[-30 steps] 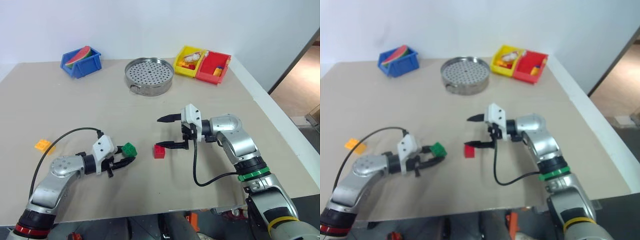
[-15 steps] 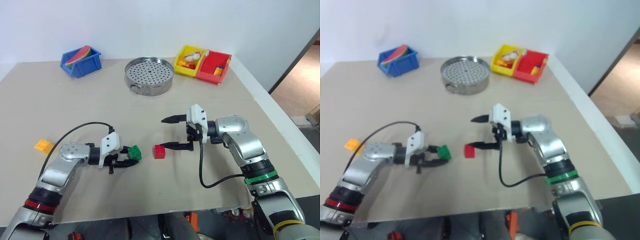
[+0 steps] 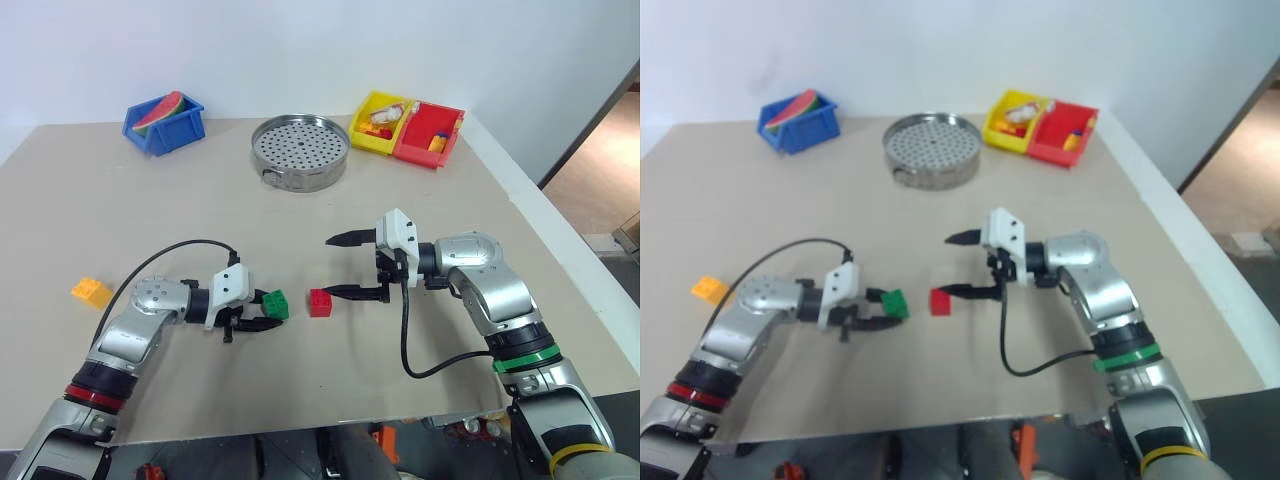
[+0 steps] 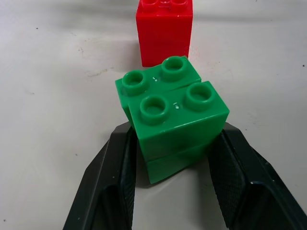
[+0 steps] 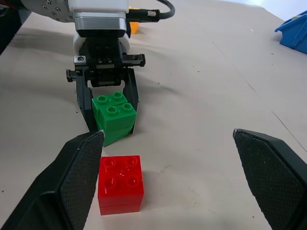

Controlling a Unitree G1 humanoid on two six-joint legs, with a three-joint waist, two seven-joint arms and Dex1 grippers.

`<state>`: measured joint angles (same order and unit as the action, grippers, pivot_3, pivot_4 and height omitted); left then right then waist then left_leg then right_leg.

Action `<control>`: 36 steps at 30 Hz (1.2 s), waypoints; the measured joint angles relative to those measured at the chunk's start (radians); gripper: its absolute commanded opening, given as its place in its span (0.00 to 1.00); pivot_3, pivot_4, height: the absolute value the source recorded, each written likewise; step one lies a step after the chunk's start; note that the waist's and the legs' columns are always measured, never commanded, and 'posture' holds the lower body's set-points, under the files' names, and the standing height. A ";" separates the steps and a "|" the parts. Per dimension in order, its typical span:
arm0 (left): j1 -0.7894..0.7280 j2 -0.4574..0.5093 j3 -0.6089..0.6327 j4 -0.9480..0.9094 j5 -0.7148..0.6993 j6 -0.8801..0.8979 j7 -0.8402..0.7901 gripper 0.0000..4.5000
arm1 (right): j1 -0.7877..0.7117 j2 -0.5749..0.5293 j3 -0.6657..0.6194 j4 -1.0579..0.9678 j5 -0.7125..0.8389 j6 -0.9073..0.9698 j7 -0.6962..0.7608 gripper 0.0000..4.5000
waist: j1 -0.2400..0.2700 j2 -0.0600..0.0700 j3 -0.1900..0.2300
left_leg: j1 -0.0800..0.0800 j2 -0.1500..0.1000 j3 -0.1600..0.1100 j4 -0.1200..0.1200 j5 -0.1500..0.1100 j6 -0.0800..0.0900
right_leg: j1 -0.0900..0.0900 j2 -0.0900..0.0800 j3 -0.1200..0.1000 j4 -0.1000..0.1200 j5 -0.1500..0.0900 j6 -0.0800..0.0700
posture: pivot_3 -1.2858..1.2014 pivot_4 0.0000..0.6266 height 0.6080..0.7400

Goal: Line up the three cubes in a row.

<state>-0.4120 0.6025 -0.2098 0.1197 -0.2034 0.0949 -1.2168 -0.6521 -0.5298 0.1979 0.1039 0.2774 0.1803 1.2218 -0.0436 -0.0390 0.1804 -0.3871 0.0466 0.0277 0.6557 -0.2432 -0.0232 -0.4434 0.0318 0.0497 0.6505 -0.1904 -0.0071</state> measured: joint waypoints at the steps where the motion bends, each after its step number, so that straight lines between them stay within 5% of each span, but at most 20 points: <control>1: -0.002 0.000 -0.001 0.001 0.001 -0.001 -0.005 0.36 | 0.000 0.000 0.000 0.000 -0.001 -0.001 0.000 1.00 | 0.000 0.000 0.000 | 0.000 0.000 0.000 0.000 0.000 0.000 | 0.000 0.000 0.000 0.000 0.000 0.000 | 0.52 0.24 1.00; 33: -0.009 0.043 -0.011 0.011 0.005 -0.052 -0.067 0.36 | 0.040 -0.028 0.000 -0.070 0.064 0.051 0.081 1.00 | -0.001 0.000 0.000 | 0.000 0.001 0.000 0.000 0.000 0.000 | 0.000 0.001 0.000 0.000 0.000 0.000 | 0.52 0.24 1.00; 36: -0.009 0.043 -0.012 0.011 0.006 -0.049 -0.073 0.66 | 0.046 -0.031 0.000 -0.071 0.064 0.050 0.083 1.00 | -0.001 0.000 0.000 | 0.000 0.001 0.000 0.000 0.000 0.000 | 0.000 0.001 0.000 0.000 0.000 0.000 | 0.52 0.24 1.00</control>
<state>-0.4214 0.6457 -0.2221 0.1304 -0.1969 0.0458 -1.2901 -0.6057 -0.5609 0.1978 0.0333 0.3411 0.2304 1.3044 -0.0444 -0.0390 0.1804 -0.3869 0.0473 0.0277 0.6557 -0.2432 -0.0232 -0.4435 0.0326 0.0498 0.6508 -0.1906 -0.0073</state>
